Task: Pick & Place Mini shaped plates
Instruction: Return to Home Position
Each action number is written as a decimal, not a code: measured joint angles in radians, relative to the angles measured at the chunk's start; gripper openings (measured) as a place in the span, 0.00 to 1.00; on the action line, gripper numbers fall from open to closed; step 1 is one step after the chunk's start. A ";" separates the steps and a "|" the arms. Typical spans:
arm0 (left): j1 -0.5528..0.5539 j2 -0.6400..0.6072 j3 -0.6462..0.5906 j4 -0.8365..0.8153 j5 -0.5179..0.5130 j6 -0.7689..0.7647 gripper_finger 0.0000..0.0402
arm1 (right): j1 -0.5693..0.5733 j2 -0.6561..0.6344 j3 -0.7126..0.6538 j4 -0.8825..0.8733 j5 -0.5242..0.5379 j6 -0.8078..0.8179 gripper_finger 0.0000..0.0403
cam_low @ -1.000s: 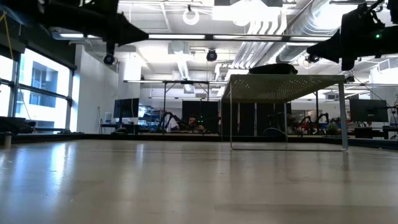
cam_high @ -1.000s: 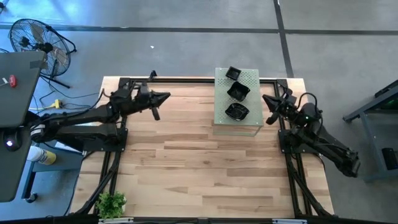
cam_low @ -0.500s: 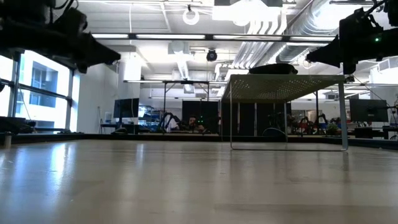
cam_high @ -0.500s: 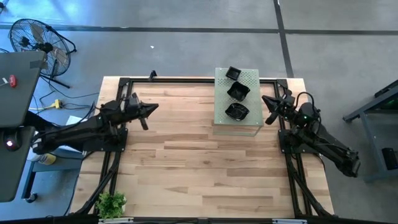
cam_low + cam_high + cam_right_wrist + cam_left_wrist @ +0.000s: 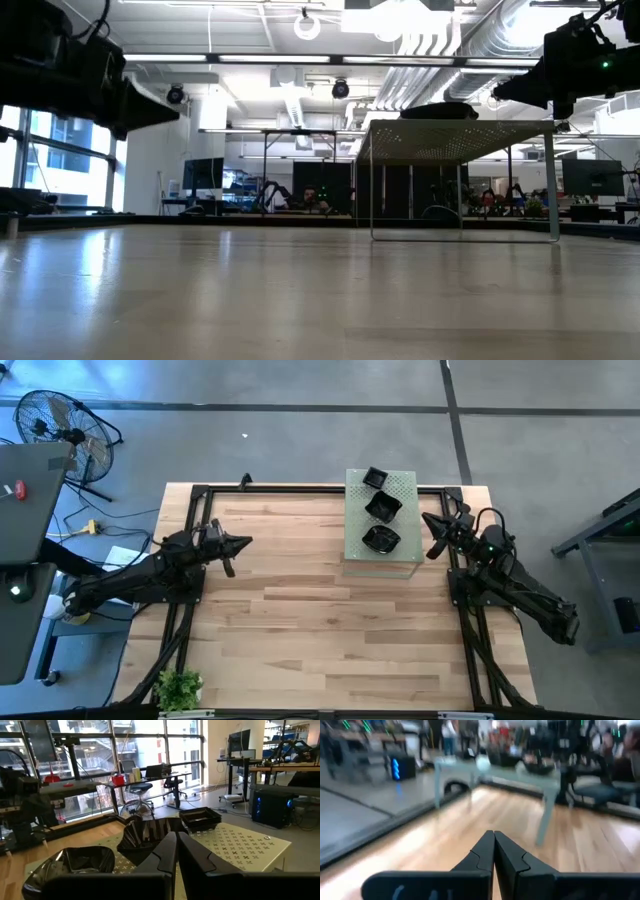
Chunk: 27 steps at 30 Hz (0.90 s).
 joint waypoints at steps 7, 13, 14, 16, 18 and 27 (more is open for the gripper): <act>0.000 -0.002 -0.001 -0.001 -0.012 -0.013 0.00 | 0.000 0.006 0.001 -0.063 0.008 -0.012 0.03; 0.000 -0.003 -0.002 -0.007 0.040 -0.043 0.00 | 0.000 0.007 0.001 -0.067 0.008 -0.013 0.03; 0.000 -0.003 -0.002 -0.007 0.040 -0.043 0.00 | 0.000 0.007 0.001 -0.067 0.008 -0.012 0.03; 0.000 -0.003 -0.002 -0.007 0.040 -0.043 0.00 | 0.000 0.007 0.001 -0.067 0.008 -0.012 0.03; 0.000 -0.003 -0.002 -0.008 0.040 -0.043 0.00 | 0.000 0.007 0.001 -0.067 0.008 -0.012 0.03; 0.000 -0.003 -0.003 -0.007 0.039 -0.043 0.00 | 0.000 0.007 0.001 -0.067 0.007 -0.012 0.03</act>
